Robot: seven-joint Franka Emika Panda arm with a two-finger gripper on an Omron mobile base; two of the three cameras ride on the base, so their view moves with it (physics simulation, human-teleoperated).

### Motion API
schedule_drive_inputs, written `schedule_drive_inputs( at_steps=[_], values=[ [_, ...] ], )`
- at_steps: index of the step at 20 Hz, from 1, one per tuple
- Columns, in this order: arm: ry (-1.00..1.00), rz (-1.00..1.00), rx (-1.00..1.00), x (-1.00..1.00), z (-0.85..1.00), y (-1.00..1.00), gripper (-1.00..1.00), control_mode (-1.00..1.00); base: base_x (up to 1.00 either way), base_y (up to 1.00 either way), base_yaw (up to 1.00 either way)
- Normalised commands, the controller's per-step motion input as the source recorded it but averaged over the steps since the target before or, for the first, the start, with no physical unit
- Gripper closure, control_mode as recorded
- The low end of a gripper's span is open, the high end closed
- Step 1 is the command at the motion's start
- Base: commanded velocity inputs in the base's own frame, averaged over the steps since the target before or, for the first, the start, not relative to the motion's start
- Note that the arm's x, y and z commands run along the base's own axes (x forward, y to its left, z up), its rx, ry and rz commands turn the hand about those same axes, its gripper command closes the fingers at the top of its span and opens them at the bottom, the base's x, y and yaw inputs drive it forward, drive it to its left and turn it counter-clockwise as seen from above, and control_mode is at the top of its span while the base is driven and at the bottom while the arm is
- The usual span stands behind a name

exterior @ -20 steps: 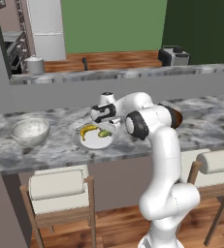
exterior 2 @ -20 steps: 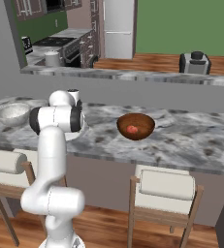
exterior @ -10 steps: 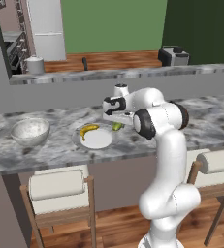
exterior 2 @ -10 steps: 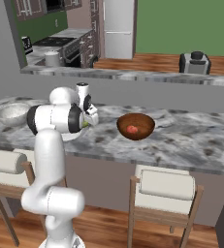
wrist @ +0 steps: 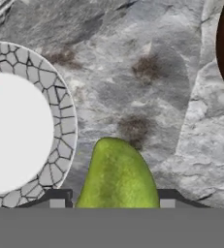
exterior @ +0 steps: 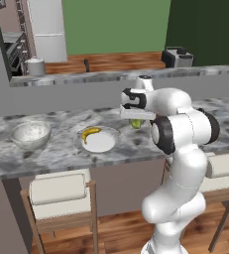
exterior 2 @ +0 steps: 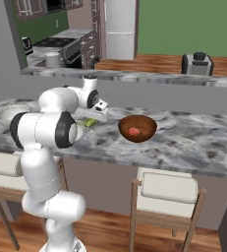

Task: Take the fruits from the plate on the dining counter and place two fruits in each bowl.

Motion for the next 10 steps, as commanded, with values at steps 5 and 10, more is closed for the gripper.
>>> schedule_drive_inputs(
  at_steps=[5,10],
  values=[
    [-0.03,0.3,0.0,-0.78,0.46,-0.43,1.0,-1.0,0.0,0.0,0.0],
    [-0.01,0.19,0.0,-0.49,0.45,-0.16,1.0,-1.0,0.0,0.0,0.0]
  ],
)
